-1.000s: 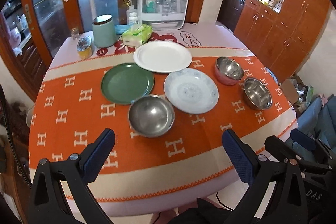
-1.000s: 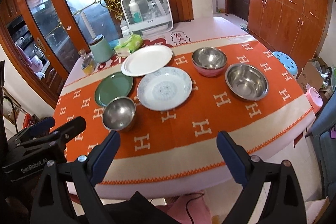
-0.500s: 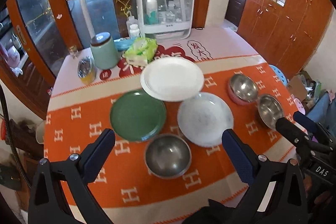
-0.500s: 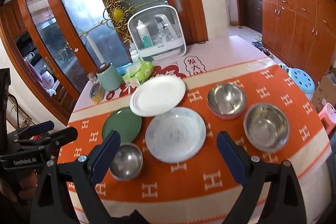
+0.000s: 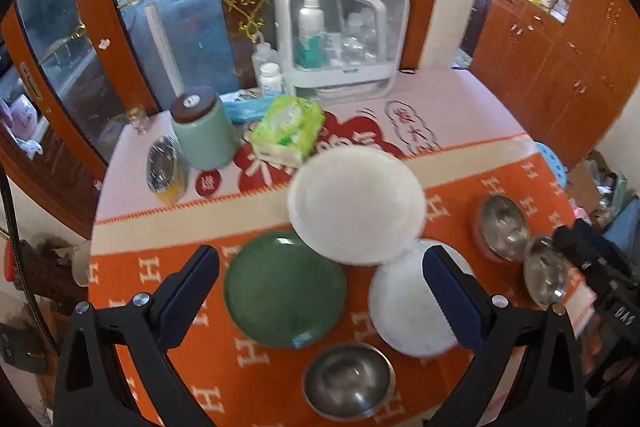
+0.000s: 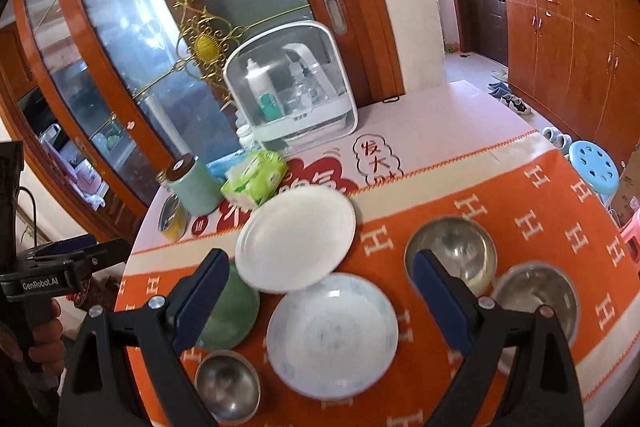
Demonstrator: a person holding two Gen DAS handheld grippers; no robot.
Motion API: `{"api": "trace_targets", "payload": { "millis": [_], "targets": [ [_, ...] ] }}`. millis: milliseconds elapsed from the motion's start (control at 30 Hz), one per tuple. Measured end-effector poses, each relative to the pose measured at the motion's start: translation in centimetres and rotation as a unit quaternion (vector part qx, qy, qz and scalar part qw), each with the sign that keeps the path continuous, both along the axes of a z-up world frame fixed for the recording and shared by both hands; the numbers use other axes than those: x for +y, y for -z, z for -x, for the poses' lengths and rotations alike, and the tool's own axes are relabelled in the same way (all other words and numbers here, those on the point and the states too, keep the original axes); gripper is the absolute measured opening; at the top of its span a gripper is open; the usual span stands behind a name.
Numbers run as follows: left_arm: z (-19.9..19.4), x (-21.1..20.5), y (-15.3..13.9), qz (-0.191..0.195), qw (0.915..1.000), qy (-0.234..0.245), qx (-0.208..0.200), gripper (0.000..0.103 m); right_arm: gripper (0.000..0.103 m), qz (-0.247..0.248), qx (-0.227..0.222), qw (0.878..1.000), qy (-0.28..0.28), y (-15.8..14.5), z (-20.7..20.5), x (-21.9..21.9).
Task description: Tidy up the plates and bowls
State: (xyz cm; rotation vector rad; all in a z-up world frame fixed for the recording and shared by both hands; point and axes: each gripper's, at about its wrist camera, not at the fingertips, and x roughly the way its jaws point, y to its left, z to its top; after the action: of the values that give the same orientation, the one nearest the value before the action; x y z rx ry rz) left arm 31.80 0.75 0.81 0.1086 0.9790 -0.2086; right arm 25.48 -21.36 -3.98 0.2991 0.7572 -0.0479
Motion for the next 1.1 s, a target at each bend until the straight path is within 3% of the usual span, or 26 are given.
{"api": "trace_targets", "payload": {
  "millis": [267, 633, 1100],
  "targets": [
    [-6.2, 0.7, 2.5, -0.028, 0.9993, -0.022, 0.012, 0.101, 0.094, -0.026, 0.004, 0.999, 0.019, 2.5, -5.4, -1.9],
    [-11.8, 1.5, 7.5, 0.001, 0.9973, -0.021, 0.071, 0.101, 0.094, -0.073, 0.073, 0.994, 0.035, 7.8, -10.5, -2.4],
    [-17.5, 1.3, 18.1, 0.052, 0.9830, -0.014, 0.176, 0.098, 0.094, -0.139, 0.155, 0.978, 0.034, 15.3, -13.8, -1.8]
  ]
}}
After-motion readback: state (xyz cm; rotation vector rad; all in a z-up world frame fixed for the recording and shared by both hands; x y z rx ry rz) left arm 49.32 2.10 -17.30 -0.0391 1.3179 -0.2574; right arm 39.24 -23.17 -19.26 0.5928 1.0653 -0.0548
